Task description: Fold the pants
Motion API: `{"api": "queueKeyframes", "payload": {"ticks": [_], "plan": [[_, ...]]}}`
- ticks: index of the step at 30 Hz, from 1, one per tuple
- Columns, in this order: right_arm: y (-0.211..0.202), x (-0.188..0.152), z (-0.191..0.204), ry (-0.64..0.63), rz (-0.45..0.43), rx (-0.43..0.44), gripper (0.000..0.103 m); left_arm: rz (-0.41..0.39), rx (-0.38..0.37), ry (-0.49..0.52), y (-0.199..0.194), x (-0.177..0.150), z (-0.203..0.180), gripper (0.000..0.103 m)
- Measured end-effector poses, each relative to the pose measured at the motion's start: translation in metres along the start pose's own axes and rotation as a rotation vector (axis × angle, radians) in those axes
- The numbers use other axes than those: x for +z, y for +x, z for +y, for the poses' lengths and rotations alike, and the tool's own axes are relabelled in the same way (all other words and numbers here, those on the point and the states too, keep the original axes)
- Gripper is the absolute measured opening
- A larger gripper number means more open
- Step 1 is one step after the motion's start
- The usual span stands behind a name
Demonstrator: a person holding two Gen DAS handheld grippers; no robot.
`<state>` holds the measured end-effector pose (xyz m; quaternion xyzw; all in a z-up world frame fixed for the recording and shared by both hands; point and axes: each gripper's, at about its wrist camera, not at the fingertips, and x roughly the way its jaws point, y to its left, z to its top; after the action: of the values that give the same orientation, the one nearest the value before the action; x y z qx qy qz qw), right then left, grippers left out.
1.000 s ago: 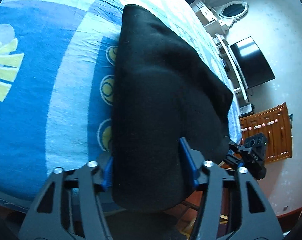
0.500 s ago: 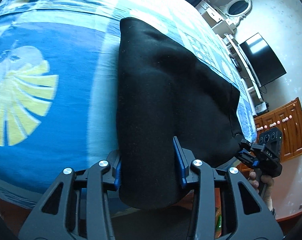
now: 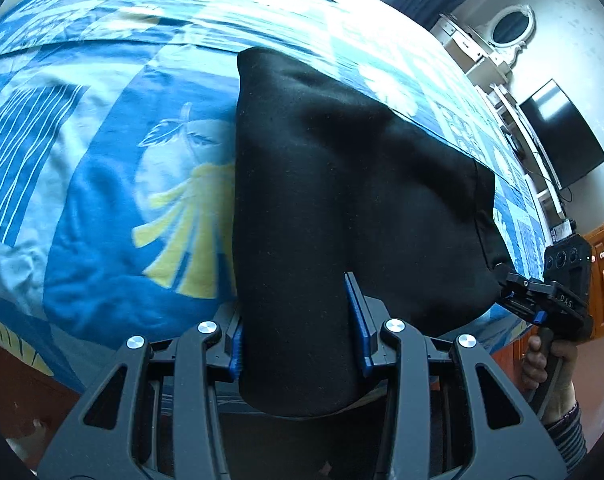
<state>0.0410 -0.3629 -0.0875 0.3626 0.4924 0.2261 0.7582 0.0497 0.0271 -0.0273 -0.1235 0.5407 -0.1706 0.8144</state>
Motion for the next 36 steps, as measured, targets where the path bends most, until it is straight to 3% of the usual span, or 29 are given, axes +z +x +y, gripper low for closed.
{"api": "queueKeyframes", "payload": {"ticks": [7, 19, 24, 26, 32, 36], "plan": [[0.002, -0.005, -0.022, 0.050, 0.010, 0.017, 0.041, -0.005, -0.018, 0.001, 0.010, -0.006, 0.006, 0.045], [0.003, -0.007, -0.021, 0.050, 0.006, 0.022, 0.041, -0.009, -0.052, -0.018, 0.016, -0.008, 0.011, 0.049], [0.000, -0.006, -0.022, 0.050, 0.005, 0.027, 0.042, -0.033, -0.072, -0.018, 0.015, -0.007, 0.015, 0.061], [-0.004, -0.007, -0.022, 0.054, 0.003, 0.041, 0.047, -0.040, -0.086, -0.027, 0.013, -0.006, 0.017, 0.070], [-0.021, -0.002, -0.025, 0.042, 0.038, 0.054, 0.063, -0.052, -0.150, -0.013, -0.007, -0.002, 0.028, 0.080], [-0.035, 0.015, -0.024, 0.009, -0.015, 0.021, 0.071, -0.096, -0.183, -0.011, -0.022, 0.011, 0.047, 0.087]]}}
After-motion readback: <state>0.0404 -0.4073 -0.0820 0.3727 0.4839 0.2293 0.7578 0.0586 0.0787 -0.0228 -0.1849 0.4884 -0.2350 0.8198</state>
